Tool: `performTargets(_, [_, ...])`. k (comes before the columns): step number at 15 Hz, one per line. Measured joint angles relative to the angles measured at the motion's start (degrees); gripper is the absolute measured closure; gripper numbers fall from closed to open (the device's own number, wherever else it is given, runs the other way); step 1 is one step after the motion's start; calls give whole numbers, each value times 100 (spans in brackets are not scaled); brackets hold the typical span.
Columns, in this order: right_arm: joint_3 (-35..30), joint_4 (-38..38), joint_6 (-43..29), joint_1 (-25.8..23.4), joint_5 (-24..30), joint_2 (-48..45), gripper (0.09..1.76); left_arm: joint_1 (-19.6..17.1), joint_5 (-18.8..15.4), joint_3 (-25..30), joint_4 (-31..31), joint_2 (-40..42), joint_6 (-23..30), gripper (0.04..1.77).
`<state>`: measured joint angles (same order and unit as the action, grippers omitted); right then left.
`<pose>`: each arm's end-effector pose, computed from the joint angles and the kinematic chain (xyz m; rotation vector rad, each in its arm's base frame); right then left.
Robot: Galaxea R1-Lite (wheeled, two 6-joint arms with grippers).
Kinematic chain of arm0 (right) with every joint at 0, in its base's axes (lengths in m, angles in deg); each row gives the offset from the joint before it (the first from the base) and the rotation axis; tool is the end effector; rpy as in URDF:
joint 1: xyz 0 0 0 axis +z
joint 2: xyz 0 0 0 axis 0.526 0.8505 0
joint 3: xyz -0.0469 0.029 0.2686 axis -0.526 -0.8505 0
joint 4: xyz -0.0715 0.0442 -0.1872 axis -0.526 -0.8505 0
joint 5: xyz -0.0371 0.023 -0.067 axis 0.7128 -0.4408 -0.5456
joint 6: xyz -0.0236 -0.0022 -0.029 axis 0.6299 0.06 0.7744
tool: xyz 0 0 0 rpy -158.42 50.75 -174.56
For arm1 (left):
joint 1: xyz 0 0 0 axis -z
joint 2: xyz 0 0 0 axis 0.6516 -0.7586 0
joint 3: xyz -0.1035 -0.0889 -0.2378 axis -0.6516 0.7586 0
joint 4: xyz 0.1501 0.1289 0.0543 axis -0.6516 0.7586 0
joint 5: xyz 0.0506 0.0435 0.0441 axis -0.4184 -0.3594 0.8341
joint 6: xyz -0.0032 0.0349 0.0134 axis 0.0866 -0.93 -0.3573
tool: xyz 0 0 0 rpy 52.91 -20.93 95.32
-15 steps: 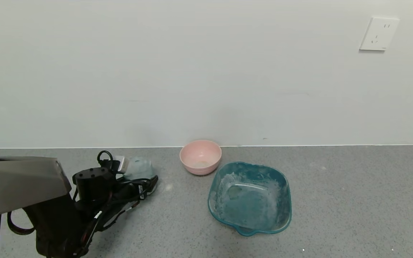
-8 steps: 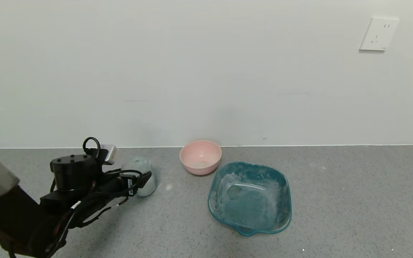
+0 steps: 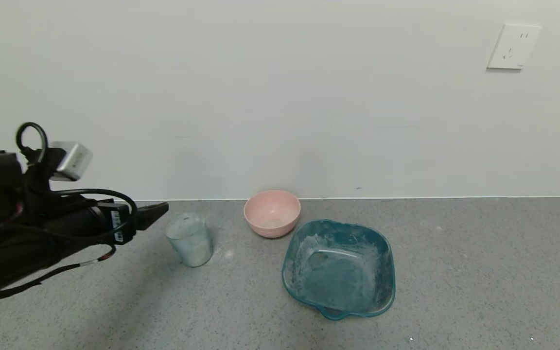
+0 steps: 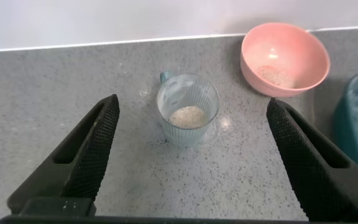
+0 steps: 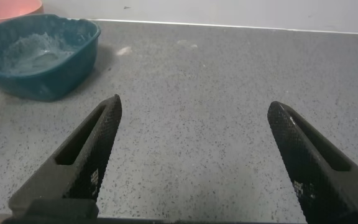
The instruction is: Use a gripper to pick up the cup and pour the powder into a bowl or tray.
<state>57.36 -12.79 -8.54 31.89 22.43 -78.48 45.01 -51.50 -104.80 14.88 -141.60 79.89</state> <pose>0.0339 0.0001 0.0753 -0.0053 0.0003 0.0019 0.2609 -0.0211 0.1593 0.0027 0.3181 -0.1070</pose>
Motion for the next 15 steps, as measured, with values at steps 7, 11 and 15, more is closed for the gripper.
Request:
performTargets(7, [0, 2, -4, 0, -5, 0, 14, -48, 44, -315, 1640, 2092, 11, 11])
performTargets(11, [0, 2, -6, 0, -2, 0, 14, -48, 60, -317, 2434, 3224, 11, 10])
performTargets(15, [0, 2, -6, 0, -5, 0, 14, -48, 187, -295, 3222, 4451, 27, 10])
